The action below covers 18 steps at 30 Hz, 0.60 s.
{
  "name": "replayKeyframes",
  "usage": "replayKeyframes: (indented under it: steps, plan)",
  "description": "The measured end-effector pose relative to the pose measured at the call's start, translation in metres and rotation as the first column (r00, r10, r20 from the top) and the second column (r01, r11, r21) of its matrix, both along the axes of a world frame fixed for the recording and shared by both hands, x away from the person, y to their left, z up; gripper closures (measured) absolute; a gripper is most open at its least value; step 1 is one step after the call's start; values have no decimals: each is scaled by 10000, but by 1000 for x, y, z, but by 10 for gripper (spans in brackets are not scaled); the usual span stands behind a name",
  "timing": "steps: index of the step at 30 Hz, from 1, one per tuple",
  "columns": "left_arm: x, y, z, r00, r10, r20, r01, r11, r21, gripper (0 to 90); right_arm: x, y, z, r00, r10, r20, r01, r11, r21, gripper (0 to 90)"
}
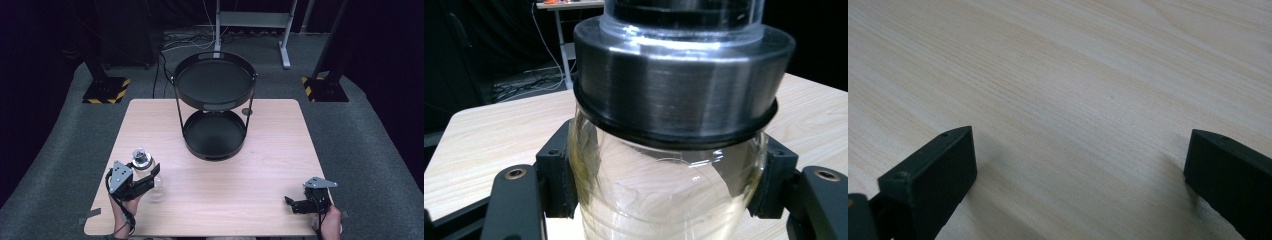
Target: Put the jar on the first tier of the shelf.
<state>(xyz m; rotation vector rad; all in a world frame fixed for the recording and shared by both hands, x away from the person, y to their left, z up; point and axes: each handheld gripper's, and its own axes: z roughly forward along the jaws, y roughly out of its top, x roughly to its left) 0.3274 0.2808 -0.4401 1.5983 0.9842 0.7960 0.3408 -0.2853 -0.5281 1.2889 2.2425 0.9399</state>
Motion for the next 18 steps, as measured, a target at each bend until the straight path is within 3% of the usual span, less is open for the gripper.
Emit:
replayKeyframes:
  steps: [18]
  plan:
    - [12, -12, 3, 9997, -225, 22, 225, 9997, 101, 311, 0, 0, 0, 10000, 44, -3, -44, 10000, 2, 0]
